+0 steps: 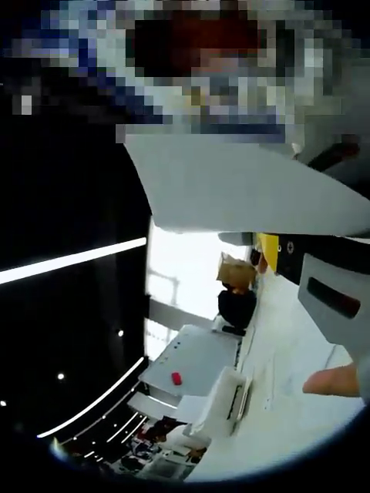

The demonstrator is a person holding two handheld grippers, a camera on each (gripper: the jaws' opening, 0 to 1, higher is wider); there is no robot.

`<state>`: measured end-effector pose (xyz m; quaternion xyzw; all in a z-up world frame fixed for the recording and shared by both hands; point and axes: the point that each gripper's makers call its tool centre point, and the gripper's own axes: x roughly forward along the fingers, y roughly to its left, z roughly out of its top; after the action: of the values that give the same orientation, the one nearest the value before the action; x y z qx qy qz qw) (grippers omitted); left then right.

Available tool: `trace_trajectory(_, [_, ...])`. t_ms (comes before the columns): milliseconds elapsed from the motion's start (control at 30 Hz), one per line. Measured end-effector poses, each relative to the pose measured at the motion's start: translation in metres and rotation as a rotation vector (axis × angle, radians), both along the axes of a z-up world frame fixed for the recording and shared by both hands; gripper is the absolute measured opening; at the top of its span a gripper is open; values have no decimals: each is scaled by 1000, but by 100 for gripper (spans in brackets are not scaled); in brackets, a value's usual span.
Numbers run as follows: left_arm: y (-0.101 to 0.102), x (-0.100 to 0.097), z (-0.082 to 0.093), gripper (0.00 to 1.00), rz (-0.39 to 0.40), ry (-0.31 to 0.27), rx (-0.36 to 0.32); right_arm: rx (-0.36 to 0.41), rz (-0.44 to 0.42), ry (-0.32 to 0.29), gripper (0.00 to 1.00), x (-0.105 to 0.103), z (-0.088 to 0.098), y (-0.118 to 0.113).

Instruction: Organize the stack of printing papers by aligning and flattening the scattered papers on the table

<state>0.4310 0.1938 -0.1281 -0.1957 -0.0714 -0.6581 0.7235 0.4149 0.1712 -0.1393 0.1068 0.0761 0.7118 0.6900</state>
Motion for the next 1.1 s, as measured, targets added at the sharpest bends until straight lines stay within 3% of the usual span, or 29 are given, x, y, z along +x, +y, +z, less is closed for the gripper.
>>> trace_trajectory(433, [17,6,-5,6,52,36,-39,-28,-67,-47,20,11,-5,-11])
trace_trajectory(867, [37,3,-8,6,102,81,-76,-34,-170,-72,20,22,-4,-39])
trace_trajectory(967, [44,6,-11,6,119,103,-92,-37,-194,-75,20,27,-6,-48])
trace_trajectory(1100, [56,9,-20,6,135,185,-149,-61,-242,-80,20,33,-15,-59])
